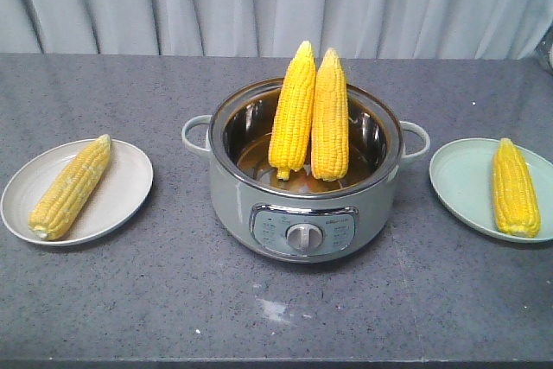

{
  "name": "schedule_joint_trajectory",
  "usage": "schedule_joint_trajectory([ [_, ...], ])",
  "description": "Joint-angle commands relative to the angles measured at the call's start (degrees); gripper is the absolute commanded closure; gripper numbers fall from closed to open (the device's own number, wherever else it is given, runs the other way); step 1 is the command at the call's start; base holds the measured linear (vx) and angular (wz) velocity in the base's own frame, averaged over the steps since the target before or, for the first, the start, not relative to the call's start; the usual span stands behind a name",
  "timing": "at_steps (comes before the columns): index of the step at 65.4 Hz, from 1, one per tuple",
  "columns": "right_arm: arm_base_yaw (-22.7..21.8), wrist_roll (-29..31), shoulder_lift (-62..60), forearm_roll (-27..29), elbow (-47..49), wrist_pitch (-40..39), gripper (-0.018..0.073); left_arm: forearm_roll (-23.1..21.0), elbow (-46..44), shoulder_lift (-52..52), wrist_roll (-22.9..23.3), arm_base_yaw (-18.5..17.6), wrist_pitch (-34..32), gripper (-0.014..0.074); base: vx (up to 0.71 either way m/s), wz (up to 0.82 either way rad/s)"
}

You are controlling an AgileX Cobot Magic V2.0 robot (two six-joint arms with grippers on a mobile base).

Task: Distribute corn equally
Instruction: 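Raise the left arm away from the cream plate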

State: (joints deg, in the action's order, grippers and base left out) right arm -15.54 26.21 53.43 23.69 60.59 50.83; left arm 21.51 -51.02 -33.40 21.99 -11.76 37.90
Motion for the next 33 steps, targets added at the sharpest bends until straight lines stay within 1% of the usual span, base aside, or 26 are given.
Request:
schedule_joint_trajectory([
  [1, -0.13, 0.62, -0.41, 1.10, 1.43, -2.99, -0.0035, 0.77, -1.19, -0.39, 0.54, 0.05, -4.13, 0.0059, 0.00, 0.00],
  [9, -0.13, 0.22, -0.41, 1.29, 1.43, -3.00, -0.0035, 0.77, -1.19, -0.39, 0.54, 0.05, -4.13, 0.0059, 0.00, 0.00],
  [13, -0.13, 0.09, -0.41, 2.31, 1.43, -2.98, -0.0035, 0.77, -1.19, -0.39, 0.54, 0.05, -4.13, 0.0059, 0.00, 0.00],
  [24, -0.13, 2.46, -0.41, 5.15, 1.43, -3.16, -0.0035, 0.72, -1.19, -0.39, 0.54, 0.05, -4.14, 0.0059, 0.00, 0.00],
  [33, -0.13, 3.26, -0.41, 5.59, 1.43, -2.98, -0.0035, 0.72, -1.19, -0.39, 0.54, 0.05, -4.14, 0.0059, 0.00, 0.00],
])
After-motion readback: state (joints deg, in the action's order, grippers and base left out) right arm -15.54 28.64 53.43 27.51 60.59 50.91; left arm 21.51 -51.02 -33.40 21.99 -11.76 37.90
